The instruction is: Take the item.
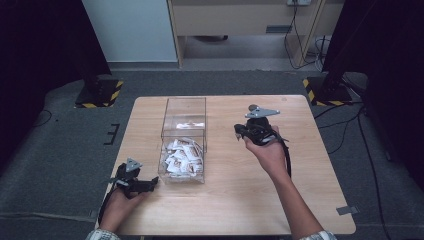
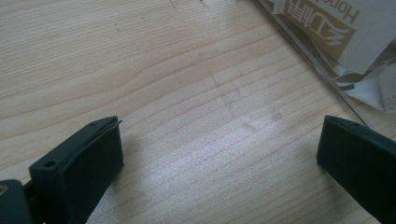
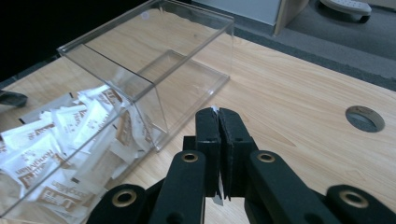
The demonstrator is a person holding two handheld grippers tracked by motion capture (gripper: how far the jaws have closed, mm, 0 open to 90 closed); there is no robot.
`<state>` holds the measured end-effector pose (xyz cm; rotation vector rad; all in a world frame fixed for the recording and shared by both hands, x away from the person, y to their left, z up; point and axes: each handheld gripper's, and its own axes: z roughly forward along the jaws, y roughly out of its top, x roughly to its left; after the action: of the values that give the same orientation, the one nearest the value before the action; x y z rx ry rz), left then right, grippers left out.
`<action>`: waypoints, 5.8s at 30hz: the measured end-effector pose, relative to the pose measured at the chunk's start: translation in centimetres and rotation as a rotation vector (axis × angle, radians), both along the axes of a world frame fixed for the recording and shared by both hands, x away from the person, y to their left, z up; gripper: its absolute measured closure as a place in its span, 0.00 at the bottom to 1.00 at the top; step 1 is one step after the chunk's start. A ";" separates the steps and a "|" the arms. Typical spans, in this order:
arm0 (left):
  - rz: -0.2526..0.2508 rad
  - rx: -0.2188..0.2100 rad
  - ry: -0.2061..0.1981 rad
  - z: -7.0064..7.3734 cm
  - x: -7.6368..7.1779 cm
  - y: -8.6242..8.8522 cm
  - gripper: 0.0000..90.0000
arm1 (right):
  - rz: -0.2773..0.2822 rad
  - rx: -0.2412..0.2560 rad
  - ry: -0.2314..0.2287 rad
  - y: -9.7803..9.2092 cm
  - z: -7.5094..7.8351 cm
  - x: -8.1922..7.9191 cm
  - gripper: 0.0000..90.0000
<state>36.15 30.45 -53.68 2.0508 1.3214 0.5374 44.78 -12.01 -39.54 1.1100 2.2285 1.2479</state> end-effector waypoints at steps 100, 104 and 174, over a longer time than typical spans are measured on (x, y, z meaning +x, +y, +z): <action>0.000 0.000 0.000 0.0 0.0 0.0 0.00 | -0.200 -0.039 0.168 -4.6 -8.4 2.2 0.57; 0.000 0.000 0.000 0.0 0.0 0.0 0.00 | -0.212 -0.034 0.168 -4.7 -8.3 2.2 0.50; 0.000 0.000 0.000 0.0 0.0 0.0 0.00 | -0.080 -0.100 0.193 -4.4 -13.0 -7.7 0.07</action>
<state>36.12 30.46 -53.68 2.0509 1.3221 0.5372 37.05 -16.45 -52.55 1.3152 2.3310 1.0240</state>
